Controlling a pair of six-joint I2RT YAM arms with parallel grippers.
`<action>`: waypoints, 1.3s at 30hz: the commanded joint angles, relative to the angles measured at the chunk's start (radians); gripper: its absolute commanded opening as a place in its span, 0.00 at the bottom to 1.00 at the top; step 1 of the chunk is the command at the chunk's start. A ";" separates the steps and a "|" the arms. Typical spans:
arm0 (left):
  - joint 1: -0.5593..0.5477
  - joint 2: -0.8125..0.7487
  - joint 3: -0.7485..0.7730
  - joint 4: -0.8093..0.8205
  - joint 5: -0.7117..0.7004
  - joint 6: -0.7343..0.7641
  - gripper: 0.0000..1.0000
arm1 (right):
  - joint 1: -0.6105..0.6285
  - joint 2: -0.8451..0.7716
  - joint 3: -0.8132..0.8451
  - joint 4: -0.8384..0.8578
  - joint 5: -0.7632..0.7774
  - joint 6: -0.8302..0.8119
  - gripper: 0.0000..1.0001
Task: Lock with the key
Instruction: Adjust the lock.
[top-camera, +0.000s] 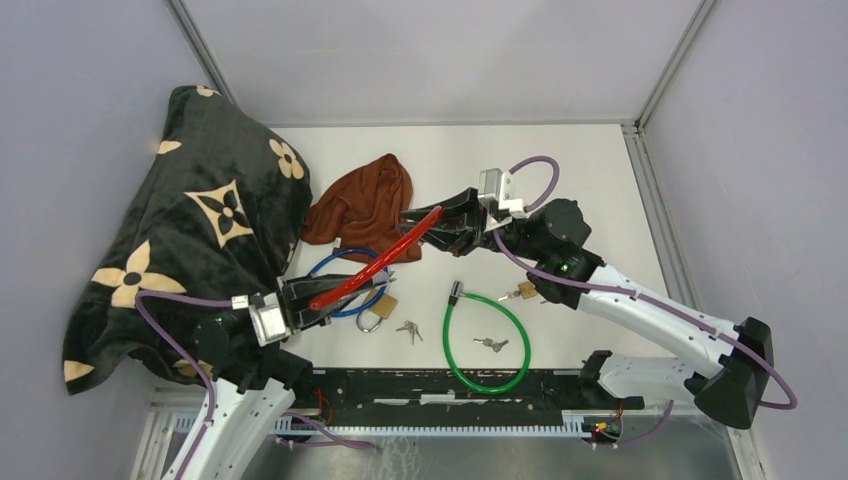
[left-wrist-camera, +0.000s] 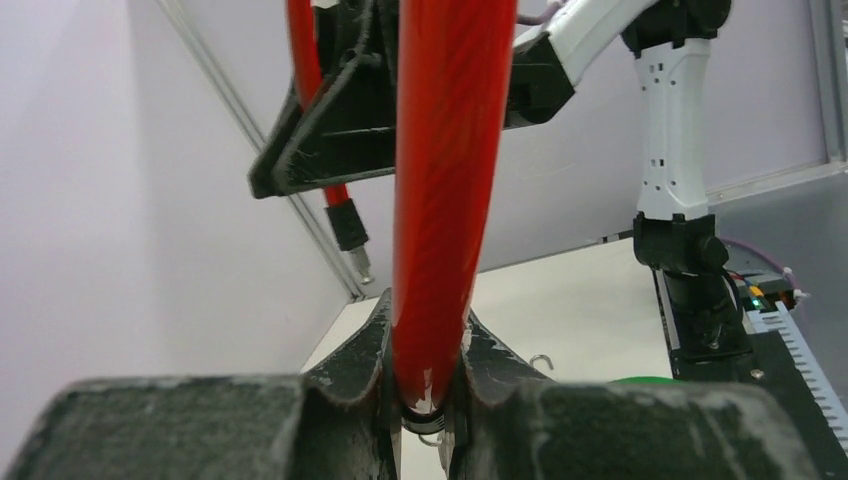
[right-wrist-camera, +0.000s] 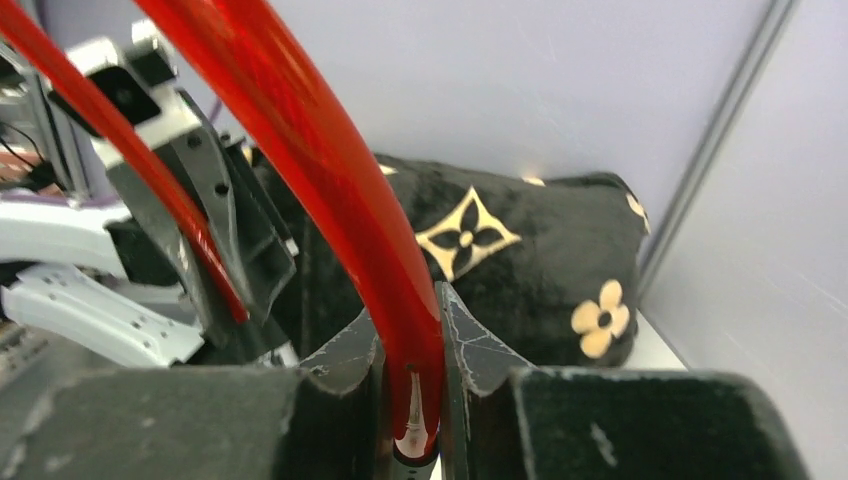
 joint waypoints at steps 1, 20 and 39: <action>0.005 0.006 0.035 -0.084 -0.178 -0.116 0.02 | 0.001 -0.048 -0.044 -0.151 0.057 -0.176 0.00; 0.006 0.143 0.057 -0.661 -0.826 -0.251 0.02 | -0.060 0.136 -0.186 -0.376 0.210 -0.285 0.51; 0.005 0.153 -0.121 -0.315 -0.647 0.733 0.02 | -0.167 -0.245 -0.183 -0.896 -0.093 -0.564 0.98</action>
